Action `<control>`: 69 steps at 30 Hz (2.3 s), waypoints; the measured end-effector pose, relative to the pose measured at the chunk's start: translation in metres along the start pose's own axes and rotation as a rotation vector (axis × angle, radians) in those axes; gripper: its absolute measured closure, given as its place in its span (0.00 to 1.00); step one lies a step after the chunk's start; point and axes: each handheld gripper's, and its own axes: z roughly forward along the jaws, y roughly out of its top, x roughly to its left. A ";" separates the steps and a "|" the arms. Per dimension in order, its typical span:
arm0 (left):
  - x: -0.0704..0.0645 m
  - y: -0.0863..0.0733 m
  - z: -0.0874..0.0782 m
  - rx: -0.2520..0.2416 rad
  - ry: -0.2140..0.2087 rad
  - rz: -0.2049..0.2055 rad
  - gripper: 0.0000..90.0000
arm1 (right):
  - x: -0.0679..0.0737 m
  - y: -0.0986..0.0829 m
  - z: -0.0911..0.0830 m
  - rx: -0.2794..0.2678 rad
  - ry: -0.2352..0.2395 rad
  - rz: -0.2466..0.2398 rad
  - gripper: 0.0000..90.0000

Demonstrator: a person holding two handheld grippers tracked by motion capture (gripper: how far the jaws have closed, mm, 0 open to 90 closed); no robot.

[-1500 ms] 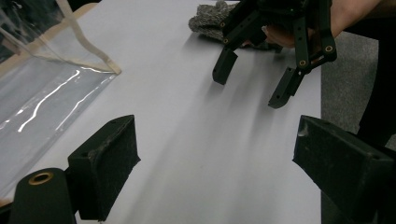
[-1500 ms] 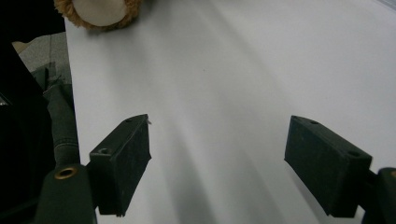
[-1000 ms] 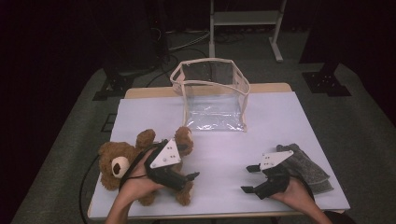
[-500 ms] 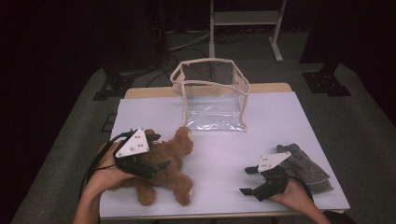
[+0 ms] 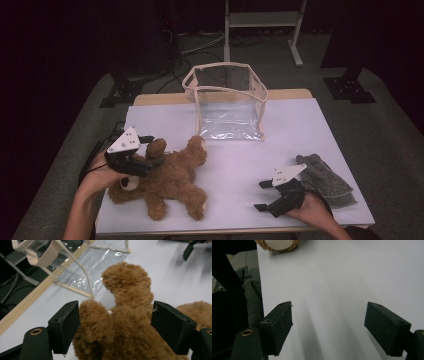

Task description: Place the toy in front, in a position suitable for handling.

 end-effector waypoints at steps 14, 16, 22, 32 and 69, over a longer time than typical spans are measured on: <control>0.022 -0.010 0.019 0.081 -0.015 -0.049 0.37 | 0.019 0.036 0.019 -0.037 0.110 -0.067 0.23; 0.022 -0.011 0.021 0.088 -0.022 -0.047 0.41 | 0.022 0.045 0.026 -0.040 0.131 -0.082 0.23; 0.020 -0.013 0.022 0.081 -0.030 -0.041 0.62 | 0.035 0.072 0.052 -0.054 0.195 -0.125 0.23; 0.017 -0.014 0.021 0.079 -0.024 -0.019 0.75 | 0.046 0.098 0.097 -0.039 0.244 -0.115 0.22; -0.008 0.046 0.032 -0.082 -0.103 -0.004 0.82 | 0.038 0.096 0.028 -0.075 0.252 -0.116 0.70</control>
